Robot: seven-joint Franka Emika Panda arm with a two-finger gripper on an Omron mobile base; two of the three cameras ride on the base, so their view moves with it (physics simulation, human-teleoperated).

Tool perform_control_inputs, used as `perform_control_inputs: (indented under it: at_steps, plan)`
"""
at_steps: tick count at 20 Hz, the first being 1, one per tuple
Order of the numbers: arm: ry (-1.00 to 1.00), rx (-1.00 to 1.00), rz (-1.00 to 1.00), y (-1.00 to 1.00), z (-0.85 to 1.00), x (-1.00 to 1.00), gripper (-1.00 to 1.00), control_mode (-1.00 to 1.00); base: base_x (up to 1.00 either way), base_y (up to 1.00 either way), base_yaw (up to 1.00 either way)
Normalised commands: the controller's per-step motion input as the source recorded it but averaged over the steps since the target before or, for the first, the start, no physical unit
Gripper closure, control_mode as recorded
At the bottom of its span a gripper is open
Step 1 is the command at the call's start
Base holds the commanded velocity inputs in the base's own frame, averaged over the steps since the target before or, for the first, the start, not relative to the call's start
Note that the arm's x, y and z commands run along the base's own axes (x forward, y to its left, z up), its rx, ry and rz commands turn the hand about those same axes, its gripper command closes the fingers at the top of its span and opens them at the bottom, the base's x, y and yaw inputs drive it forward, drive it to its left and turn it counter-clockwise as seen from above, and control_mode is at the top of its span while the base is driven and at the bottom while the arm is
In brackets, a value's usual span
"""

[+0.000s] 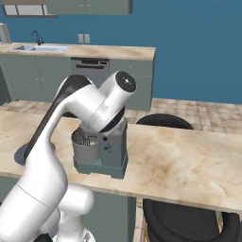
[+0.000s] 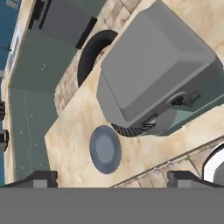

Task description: Add butter and sugar cubes to the stand mixer bowl and then turn on the stand mixer to begin making frosting.

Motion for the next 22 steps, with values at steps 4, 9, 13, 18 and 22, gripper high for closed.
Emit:
perform_control_inputs:
  at_steps: [4, 9, 13, 18, 22]
  plan:
    - [0.09, -0.06, 0.29, -0.21, -0.07, -0.49, -1.00, -1.00, 0.00, 0.00, 0.00]
    - [0.09, -0.07, 0.29, -0.16, -0.35, -0.21, -1.00, -1.00, 0.00, 0.00, 0.00]
    - [0.02, -0.03, 0.26, -0.01, -0.41, -0.04, -1.00, -1.00, 0.00, 0.00, 0.00]
    - [-0.08, -0.04, 0.25, 0.00, -0.42, -0.03, -1.00, -1.00, 0.00, 0.00, 0.00]
    - [-0.25, -0.10, 0.19, 0.00, -0.25, 0.00, -1.00, -1.00, 0.00, 0.00, 0.00]
